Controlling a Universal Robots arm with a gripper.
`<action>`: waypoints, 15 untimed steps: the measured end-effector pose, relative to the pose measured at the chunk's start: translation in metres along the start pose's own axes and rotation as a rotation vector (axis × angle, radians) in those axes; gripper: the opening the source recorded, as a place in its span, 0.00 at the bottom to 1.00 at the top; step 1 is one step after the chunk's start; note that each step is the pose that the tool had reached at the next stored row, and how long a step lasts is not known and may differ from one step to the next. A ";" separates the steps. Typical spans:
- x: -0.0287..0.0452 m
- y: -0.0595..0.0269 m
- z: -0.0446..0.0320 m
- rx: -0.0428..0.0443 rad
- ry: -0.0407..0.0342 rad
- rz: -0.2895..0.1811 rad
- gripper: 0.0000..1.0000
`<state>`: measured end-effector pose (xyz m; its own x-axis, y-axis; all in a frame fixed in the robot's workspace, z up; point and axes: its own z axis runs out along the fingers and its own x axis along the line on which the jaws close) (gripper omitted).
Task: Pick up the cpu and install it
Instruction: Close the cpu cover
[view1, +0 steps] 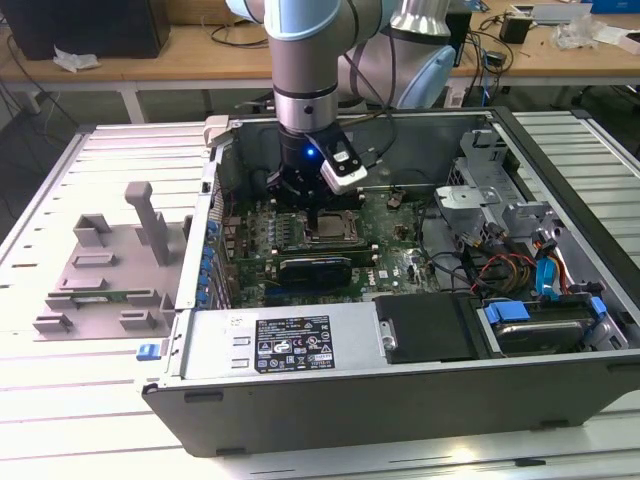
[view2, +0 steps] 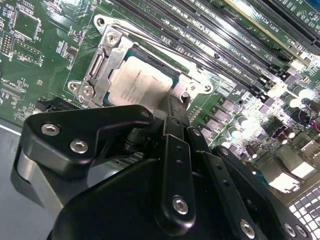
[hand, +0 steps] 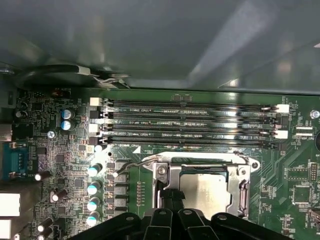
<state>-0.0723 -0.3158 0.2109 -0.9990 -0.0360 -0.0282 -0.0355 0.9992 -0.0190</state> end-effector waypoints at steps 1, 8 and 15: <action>0.0000 0.0000 0.0001 -0.0002 -0.0001 0.000 0.11; 0.0026 0.0002 0.0038 -0.0002 -0.0001 0.000 0.11; 0.0039 0.0002 0.0066 0.0000 0.0001 0.000 0.11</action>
<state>-0.0760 -0.3158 0.2042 -0.9990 -0.0359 -0.0281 -0.0354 0.9992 -0.0190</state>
